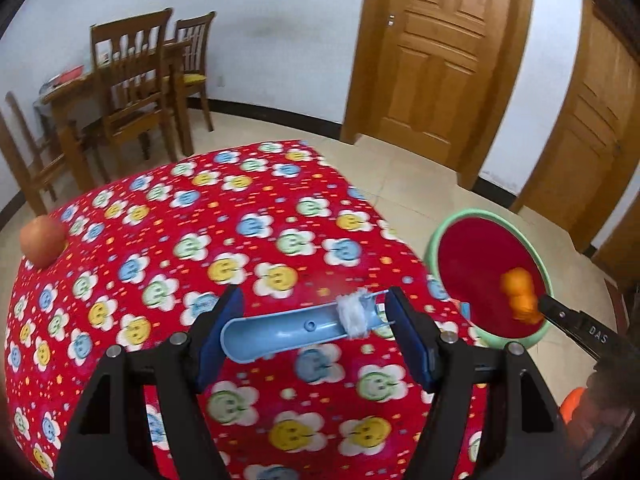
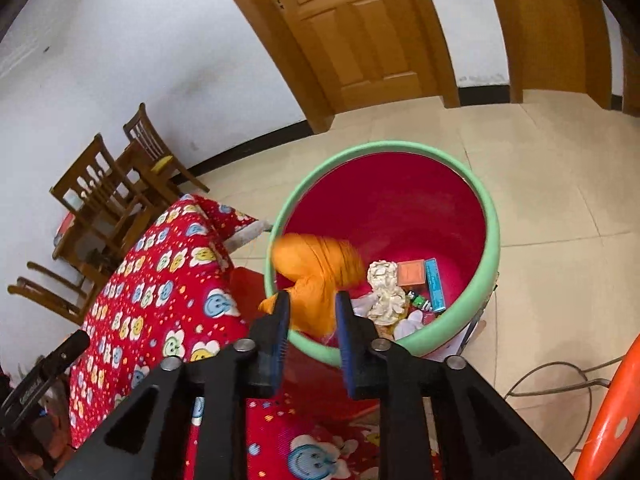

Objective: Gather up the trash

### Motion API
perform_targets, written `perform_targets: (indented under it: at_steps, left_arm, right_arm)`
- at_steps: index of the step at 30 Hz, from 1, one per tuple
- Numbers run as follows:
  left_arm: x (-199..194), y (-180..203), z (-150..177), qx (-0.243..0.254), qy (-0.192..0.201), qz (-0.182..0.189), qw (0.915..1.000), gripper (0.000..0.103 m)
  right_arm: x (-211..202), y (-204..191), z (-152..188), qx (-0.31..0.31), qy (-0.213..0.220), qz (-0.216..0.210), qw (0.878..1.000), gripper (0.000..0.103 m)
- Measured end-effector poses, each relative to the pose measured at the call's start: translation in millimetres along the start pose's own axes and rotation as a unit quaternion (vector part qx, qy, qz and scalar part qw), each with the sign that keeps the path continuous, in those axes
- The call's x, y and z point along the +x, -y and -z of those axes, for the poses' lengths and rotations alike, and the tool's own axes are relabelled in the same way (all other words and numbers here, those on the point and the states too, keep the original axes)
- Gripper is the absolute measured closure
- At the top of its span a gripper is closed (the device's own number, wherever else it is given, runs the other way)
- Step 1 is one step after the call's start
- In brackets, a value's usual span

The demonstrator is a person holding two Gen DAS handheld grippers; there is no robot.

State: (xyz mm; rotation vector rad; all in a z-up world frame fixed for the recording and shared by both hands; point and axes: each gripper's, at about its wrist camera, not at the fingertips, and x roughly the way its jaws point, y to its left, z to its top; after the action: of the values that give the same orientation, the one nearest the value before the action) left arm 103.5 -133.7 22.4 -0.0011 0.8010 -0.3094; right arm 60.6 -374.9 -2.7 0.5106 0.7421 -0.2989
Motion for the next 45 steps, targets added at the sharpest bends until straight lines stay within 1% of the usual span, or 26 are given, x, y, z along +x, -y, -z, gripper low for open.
perform_targets:
  at_steps: [2,4,7,8,10,14,16,21,27,33,39,45]
  left_arm:
    - [3.1,9.6,-2.0,0.006,-0.003,0.007,1.0,0.031]
    - [6.6,18.2,-3.8,0.012,-0.007,0.013,0.9998,0.031]
    - [11.6,32.0,-6.3,0.024,-0.011,0.02,0.9994,0.031]
    - [13.4,36.2,-7.0,0.028,-0.012,0.023,0.9993,0.031]
    - [17.8,46.1,-8.4,0.035,-0.016,0.03,0.9988,0.031]
    - [26.0,66.9,-9.8,0.054,-0.022,0.045,0.9972,0.031]
    - [29.7,76.6,-9.9,0.063,-0.027,0.053,0.9962,0.031]
    - [46.3,105.8,-8.6,0.09,-0.043,0.068,0.9927,0.031]
    - [66.2,140.6,-6.5,0.124,-0.049,0.092,0.9869,0.031]
    - [81.0,166.5,-5.6,0.133,-0.055,0.104,0.9841,0.03]
    - [82.8,177.5,-9.7,0.141,-0.046,0.117,0.982,0.021]
    - [78.5,172.2,-9.1,0.134,-0.045,0.111,0.9837,0.021]
  right_arm:
    - [-0.6,4.2,-1.5,0.003,0.0,-0.003,1.0,0.074]
    - [-2.6,8.2,-2.4,0.005,0.004,-0.008,1.0,0.069]
    - [-7.9,12.9,-3.9,0.004,0.011,-0.012,1.0,0.068]
    - [-10.3,14.7,-4.4,0.004,0.015,-0.011,1.0,0.066]
    - [-15.5,18.2,-5.1,0.007,0.023,-0.011,1.0,0.056]
    - [-25.1,25.6,-6.4,0.012,0.039,-0.009,0.999,0.054]
    - [-30.1,30.0,-6.2,0.015,0.046,-0.005,0.999,0.051]
    - [-38.7,39.1,-3.1,0.017,0.06,0.002,0.998,0.051]
    - [-44.8,53.1,-2.6,0.032,0.067,0.006,0.997,0.051]
    - [-46.6,66.7,-2.0,0.043,0.07,0.014,0.997,0.051]
    - [-46.4,74.0,0.5,0.051,0.068,0.015,0.996,0.051]
    - [-47.9,72.2,1.2,0.047,0.068,0.012,0.996,0.051]
